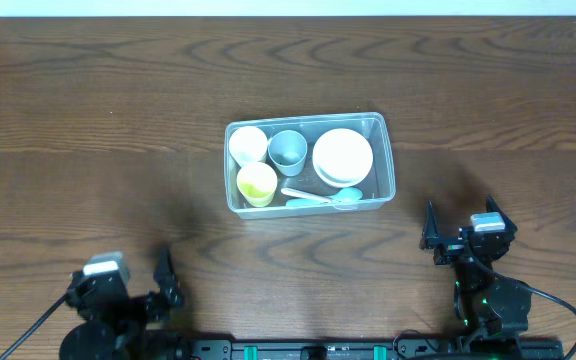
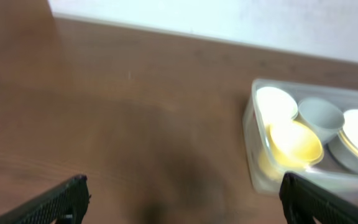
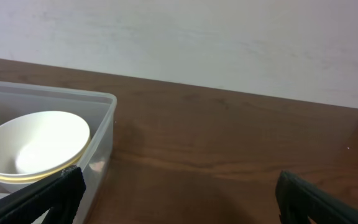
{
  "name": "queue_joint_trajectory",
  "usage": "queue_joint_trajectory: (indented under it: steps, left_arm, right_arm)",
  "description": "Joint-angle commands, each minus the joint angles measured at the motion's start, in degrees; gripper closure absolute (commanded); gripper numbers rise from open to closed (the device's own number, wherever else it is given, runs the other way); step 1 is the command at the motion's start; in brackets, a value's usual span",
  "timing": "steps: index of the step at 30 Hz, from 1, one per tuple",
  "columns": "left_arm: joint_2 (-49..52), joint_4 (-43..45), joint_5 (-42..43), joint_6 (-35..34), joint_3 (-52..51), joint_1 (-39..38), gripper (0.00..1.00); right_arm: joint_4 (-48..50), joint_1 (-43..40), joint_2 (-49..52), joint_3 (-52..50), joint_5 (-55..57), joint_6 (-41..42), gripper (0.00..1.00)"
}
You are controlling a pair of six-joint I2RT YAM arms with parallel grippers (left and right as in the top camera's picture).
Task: Pack container
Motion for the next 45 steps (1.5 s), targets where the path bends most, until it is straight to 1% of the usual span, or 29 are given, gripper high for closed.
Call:
queue_joint_trajectory:
  steps: [1,5,8,10,15,16,21,23,25,45]
  left_arm:
    - [-1.0,7.1,-0.6,7.0,-6.1,0.5,0.02]
    - [-1.1,20.9,0.5,9.3,-14.2,0.5,0.02]
    - [-1.1,32.5,2.9,13.4,-20.9,0.5,0.02]
    - [-1.1,39.2,3.0,14.0,-25.1,0.5,0.02]
    - [-1.1,52.7,3.0,14.0,-34.1,0.5,0.02]
    - [-1.1,53.7,3.1,14.0,-35.0,0.5,0.02]
    - [-1.1,51.5,3.0,14.9,-35.0,0.5,0.02]
    - [-1.1,49.0,3.0,12.2,-35.0,0.5,0.02]
    - [-1.1,45.4,3.0,11.8,-35.0,0.5,0.02]
    - [-0.8,45.4,2.8,11.8,-34.9,0.5,0.02]
  right_arm:
    - [-0.2,-0.4,-0.2,-0.1,-0.2,-0.7,0.01]
    - [-0.2,-0.4,-0.2,-0.1,-0.2,-0.7,0.01]
    - [-0.2,-0.4,-0.2,-0.1,-0.2,-0.7,0.01]
    - [-0.2,-0.4,-0.2,-0.1,-0.2,-0.7,0.01]
    - [-0.2,-0.4,-0.2,-0.1,-0.2,-0.7,0.01]
    - [-0.2,-0.4,-0.2,-0.1,-0.2,-0.7,0.01]
    - [-0.2,-0.4,-0.2,-0.1,-0.2,-0.8,0.01]
    - [-0.2,-0.4,-0.2,-0.1,-0.2,-0.7,0.01]
    - [-0.2,-0.4,-0.2,-0.1,-0.2,-0.7,0.01]
    - [-0.2,-0.4,-0.2,-0.1,-0.2,-0.7,0.01]
